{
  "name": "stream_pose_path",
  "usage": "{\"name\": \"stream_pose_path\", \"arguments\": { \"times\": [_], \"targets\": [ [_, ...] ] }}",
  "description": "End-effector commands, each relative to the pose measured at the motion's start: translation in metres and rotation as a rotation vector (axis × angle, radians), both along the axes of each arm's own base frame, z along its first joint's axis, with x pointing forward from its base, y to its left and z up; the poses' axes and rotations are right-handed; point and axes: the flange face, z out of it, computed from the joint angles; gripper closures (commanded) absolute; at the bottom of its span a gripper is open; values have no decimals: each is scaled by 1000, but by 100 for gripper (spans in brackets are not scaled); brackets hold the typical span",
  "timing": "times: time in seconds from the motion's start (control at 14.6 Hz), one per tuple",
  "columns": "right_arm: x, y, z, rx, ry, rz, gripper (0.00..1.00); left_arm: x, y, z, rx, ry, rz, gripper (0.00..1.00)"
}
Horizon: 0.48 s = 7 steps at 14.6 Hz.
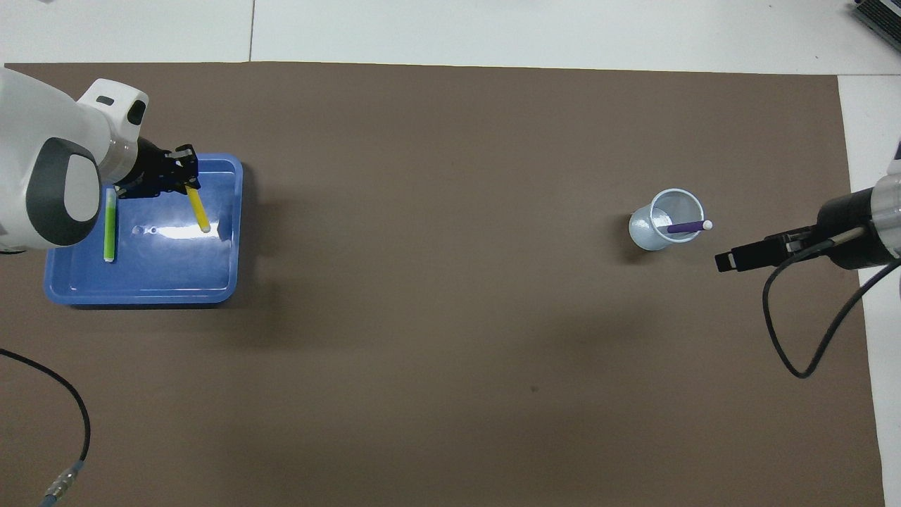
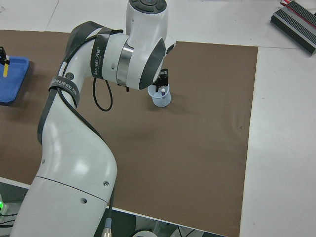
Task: Transfer and insert pens with both arms
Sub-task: 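Lift the yellow pen with the left gripper while the right gripper approaches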
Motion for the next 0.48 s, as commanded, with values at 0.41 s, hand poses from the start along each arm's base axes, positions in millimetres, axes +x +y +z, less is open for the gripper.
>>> {"name": "stream_pose_path", "arguments": {
  "times": [0.41],
  "targets": [
    [12,105,-1,335,-34,-272,0,-33,-156,53,-109,58,428,100]
  ]
}}
